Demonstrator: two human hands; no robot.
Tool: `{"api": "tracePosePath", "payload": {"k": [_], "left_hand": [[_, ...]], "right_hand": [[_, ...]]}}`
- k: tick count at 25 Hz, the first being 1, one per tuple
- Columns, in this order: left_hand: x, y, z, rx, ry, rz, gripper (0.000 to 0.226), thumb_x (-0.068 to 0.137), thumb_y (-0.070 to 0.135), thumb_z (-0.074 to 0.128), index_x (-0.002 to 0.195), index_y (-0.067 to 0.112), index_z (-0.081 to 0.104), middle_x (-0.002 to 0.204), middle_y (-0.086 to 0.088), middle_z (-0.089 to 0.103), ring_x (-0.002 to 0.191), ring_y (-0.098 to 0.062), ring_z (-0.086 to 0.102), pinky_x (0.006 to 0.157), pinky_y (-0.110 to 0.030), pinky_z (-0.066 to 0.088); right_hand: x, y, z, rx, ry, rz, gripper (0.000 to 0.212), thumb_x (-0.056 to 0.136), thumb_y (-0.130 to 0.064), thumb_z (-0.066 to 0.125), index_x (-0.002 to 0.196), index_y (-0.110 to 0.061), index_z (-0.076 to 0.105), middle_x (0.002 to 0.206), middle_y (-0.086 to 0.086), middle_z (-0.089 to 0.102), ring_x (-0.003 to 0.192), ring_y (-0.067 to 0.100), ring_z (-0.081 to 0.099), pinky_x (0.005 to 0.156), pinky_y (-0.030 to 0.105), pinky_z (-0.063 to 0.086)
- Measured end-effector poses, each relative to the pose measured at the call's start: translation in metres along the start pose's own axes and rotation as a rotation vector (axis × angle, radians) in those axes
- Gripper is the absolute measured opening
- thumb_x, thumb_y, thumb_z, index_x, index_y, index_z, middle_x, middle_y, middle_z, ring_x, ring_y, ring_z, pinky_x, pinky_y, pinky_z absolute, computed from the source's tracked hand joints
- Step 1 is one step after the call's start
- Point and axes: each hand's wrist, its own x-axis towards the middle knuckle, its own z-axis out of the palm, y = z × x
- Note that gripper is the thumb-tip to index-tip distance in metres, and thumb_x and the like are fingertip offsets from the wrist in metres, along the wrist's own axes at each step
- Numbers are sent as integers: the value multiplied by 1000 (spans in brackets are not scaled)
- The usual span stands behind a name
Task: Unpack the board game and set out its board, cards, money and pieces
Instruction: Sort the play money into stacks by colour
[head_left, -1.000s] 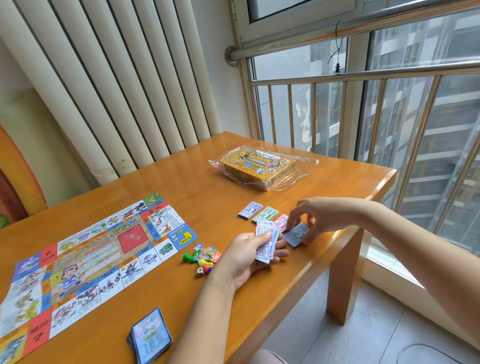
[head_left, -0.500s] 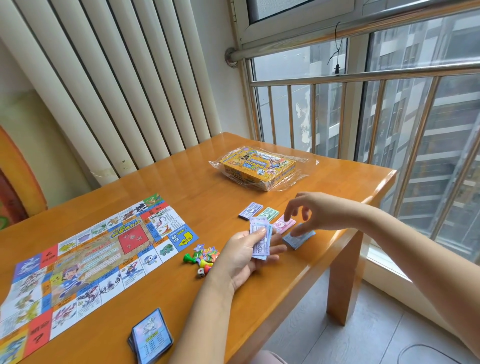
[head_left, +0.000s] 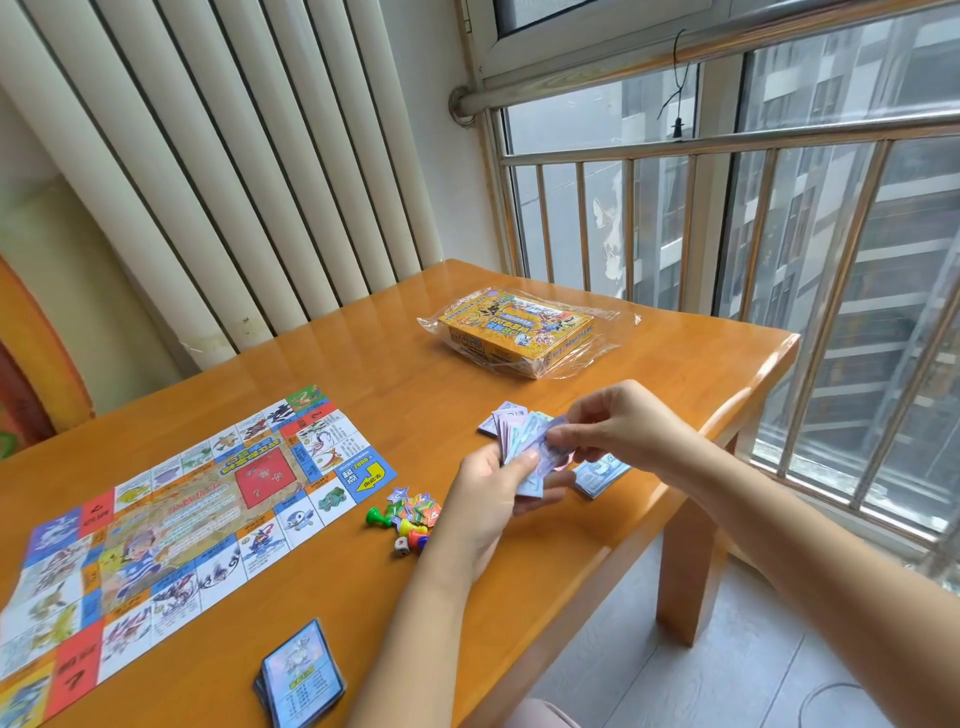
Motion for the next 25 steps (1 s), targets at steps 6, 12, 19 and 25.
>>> {"api": "tracePosePath", "payload": {"k": [6, 12, 19, 25], "left_hand": [[4, 4, -1, -262, 59, 61, 25, 95, -6, 41, 109, 4, 59, 92, -6, 74, 82, -17, 71, 69, -24, 57], [6, 4, -2, -402, 99, 91, 28, 92, -11, 43, 112, 1, 59, 102, -13, 72, 94, -23, 69, 85, -32, 56], [12, 6, -7, -438, 240, 25, 27, 95, -12, 36, 107, 0, 56, 97, -15, 69, 87, -24, 70, 75, -29, 57], [42, 4, -44, -673, 528, -118, 32, 100, -1, 30, 129, -9, 42, 115, -26, 58, 107, -36, 58, 85, -42, 49]], "right_hand": [[0, -1, 3, 126, -36, 0, 22, 76, -21, 77, 90, -5, 72, 72, 3, 69, 59, 6, 59, 57, 15, 47], [-4, 7, 33, 334, 107, 6, 16, 88, -19, 65, 80, -10, 74, 67, 2, 69, 61, 7, 58, 62, 18, 48], [10, 4, 18, 414, 181, -35, 16, 96, -10, 52, 95, -4, 67, 85, 9, 71, 72, 15, 68, 71, 25, 57], [49, -18, -17, -303, 57, -68, 12, 88, -8, 63, 77, -7, 66, 60, 1, 56, 52, 9, 46, 51, 22, 34]]}}
